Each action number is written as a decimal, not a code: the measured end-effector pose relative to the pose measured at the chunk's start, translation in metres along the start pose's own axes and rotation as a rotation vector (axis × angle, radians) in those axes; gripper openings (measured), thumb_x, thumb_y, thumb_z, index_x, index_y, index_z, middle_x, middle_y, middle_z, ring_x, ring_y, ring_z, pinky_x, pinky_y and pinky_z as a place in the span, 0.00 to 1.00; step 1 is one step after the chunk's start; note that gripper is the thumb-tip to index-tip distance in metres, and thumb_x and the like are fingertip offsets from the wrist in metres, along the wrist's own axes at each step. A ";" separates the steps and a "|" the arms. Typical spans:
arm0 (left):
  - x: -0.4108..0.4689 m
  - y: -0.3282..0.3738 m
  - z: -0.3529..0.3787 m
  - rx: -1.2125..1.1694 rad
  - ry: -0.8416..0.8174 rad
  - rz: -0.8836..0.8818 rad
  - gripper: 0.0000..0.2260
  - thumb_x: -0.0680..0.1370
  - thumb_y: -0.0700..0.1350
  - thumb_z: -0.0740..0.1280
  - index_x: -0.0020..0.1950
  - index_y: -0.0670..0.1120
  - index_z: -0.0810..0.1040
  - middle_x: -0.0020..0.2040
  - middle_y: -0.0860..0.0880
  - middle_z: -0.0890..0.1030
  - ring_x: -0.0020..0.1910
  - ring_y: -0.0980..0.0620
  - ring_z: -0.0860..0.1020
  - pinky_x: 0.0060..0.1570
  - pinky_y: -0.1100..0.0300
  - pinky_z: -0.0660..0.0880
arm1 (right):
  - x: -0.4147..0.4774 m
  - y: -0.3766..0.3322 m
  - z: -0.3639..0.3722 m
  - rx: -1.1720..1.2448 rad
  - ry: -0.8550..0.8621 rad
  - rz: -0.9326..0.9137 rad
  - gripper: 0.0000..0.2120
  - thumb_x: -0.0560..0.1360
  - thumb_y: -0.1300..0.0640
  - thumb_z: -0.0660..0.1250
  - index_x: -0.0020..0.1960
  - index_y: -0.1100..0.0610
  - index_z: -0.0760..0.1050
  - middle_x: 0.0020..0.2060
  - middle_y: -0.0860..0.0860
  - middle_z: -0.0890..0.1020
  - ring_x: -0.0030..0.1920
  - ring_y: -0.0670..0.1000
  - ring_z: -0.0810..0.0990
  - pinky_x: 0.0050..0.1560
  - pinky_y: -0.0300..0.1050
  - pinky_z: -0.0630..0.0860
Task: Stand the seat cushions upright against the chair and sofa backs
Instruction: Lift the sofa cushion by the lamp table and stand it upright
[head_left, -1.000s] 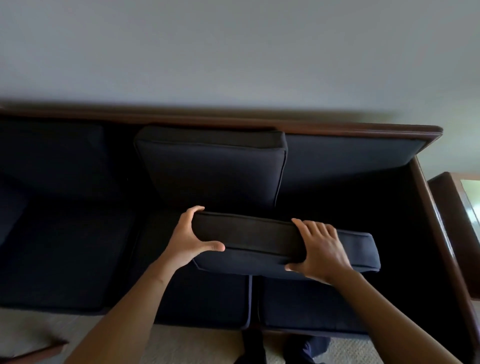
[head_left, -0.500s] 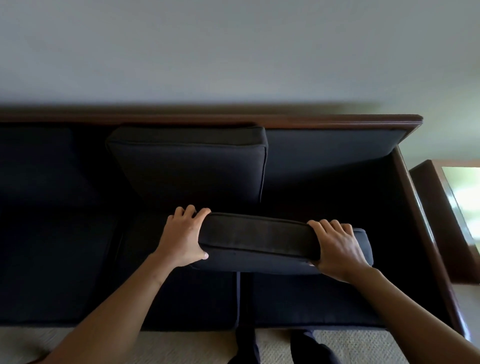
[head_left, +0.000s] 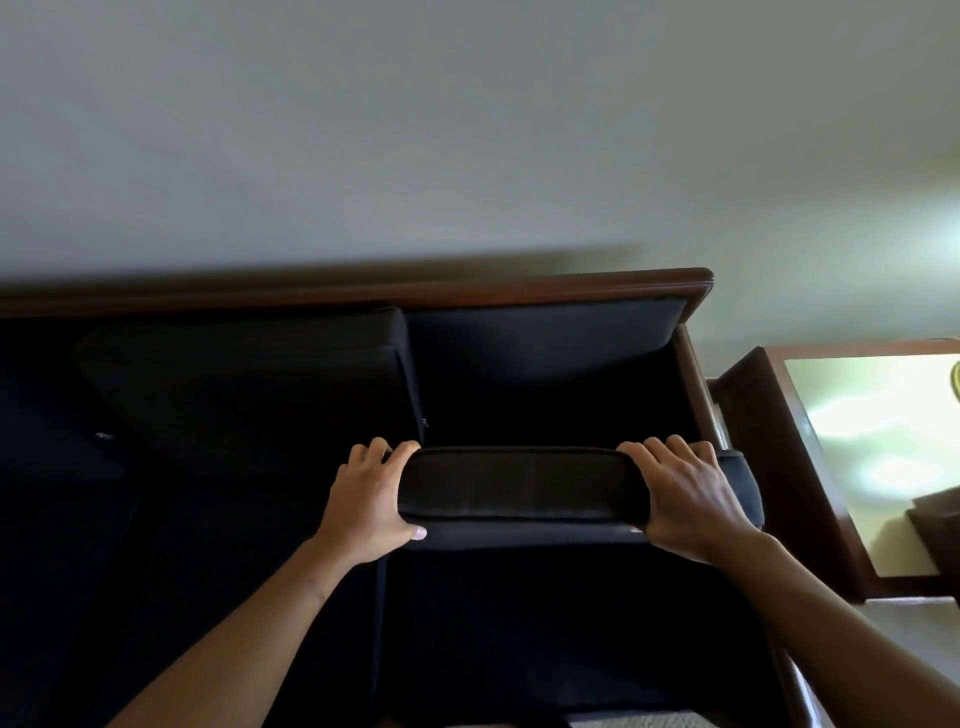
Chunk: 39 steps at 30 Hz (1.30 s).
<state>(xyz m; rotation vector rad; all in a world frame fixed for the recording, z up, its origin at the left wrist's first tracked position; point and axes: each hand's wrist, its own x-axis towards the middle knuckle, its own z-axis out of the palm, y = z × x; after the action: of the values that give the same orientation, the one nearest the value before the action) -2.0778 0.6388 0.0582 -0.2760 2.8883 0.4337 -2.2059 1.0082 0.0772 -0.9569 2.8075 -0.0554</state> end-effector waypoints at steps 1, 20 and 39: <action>0.008 0.009 0.001 -0.013 0.005 -0.012 0.48 0.57 0.60 0.84 0.73 0.55 0.70 0.57 0.54 0.72 0.55 0.50 0.70 0.53 0.53 0.75 | 0.006 0.012 -0.005 -0.001 0.003 -0.009 0.43 0.62 0.25 0.69 0.69 0.51 0.73 0.52 0.47 0.79 0.51 0.54 0.78 0.54 0.56 0.73; 0.153 0.015 -0.012 -0.054 -0.075 -0.095 0.51 0.61 0.54 0.86 0.79 0.53 0.64 0.64 0.49 0.72 0.65 0.44 0.69 0.62 0.44 0.74 | 0.144 0.086 0.010 0.041 -0.083 -0.012 0.45 0.63 0.38 0.77 0.76 0.47 0.65 0.63 0.47 0.78 0.62 0.54 0.75 0.67 0.55 0.68; 0.066 -0.039 0.007 -0.209 0.260 -0.220 0.33 0.78 0.39 0.69 0.83 0.49 0.65 0.83 0.43 0.63 0.83 0.41 0.58 0.79 0.41 0.60 | 0.165 -0.088 0.033 0.209 -0.036 -0.021 0.39 0.81 0.31 0.44 0.84 0.54 0.51 0.83 0.52 0.54 0.83 0.54 0.46 0.81 0.63 0.41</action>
<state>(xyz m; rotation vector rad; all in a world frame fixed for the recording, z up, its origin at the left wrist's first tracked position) -2.1321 0.5946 0.0259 -0.7268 3.0125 0.7064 -2.2757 0.8386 0.0275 -0.9279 2.6928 -0.3237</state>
